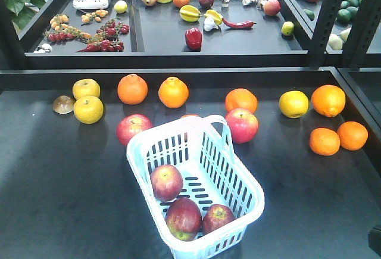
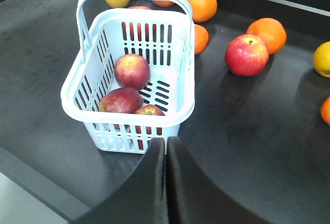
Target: Pick three apples into basket with both arms
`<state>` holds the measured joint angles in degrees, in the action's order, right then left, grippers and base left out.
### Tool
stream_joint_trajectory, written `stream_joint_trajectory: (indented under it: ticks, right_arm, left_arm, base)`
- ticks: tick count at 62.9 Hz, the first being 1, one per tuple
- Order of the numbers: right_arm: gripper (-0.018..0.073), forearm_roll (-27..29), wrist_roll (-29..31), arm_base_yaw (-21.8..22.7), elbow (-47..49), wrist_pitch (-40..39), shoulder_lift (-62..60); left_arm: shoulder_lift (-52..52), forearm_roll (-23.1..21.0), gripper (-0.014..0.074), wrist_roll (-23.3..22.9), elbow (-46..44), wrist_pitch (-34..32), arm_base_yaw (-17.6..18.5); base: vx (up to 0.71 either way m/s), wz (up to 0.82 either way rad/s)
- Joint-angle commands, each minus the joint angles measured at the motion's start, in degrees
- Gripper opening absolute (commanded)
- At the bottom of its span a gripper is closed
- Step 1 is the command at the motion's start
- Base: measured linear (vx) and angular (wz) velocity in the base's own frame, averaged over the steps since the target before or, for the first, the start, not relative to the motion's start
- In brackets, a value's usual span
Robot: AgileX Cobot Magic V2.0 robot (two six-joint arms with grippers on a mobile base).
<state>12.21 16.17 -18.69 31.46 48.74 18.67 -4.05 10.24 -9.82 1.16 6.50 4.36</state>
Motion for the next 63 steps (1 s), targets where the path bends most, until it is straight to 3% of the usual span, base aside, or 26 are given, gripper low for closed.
stream_joint_trajectory:
  ticks: [1,9,16,21,52,63]
  right_arm:
    - [-0.0008,0.1,0.0,0.0,1.4,-4.1,0.6]
    - [-0.0008,0.1,0.0,0.0,1.4,-4.1,0.6]
    - [-0.0008,0.1,0.0,0.0,1.4,-4.1,0.6]
    - [-0.0008,0.1,0.0,0.0,1.4,-4.1,0.6]
    - [-0.0008,0.3,0.0,0.0,1.4,-4.1,0.6]
    - [-0.0008,0.3,0.0,0.0,1.4,-4.1,0.6]
  left_arm:
    - [3.1,-2.1,-0.0006,4.7,-0.9,-0.2,0.2]
    - [5.6,-2.0,-0.0006,4.7,-0.9,3.6,-0.4]
    - [5.6,-2.0,-0.0006,1.1,-0.9,4.6,-1.6]
    - [5.6,-1.9,-0.0006,-1.6,-0.9,2.9,-2.0]
    - [5.6,-1.6,-0.0006,-3.2,-0.9,-2.6,-2.1]
    - [5.6,-1.9,-0.0006,-4.3,-0.9,-2.3,-5.4]
  base:
    - [0.0,0.0]
    - [0.0,0.0]
    - [0.0,0.0]
    - [0.0,0.0]
    - [0.0,0.0]
    - [0.0,0.0]
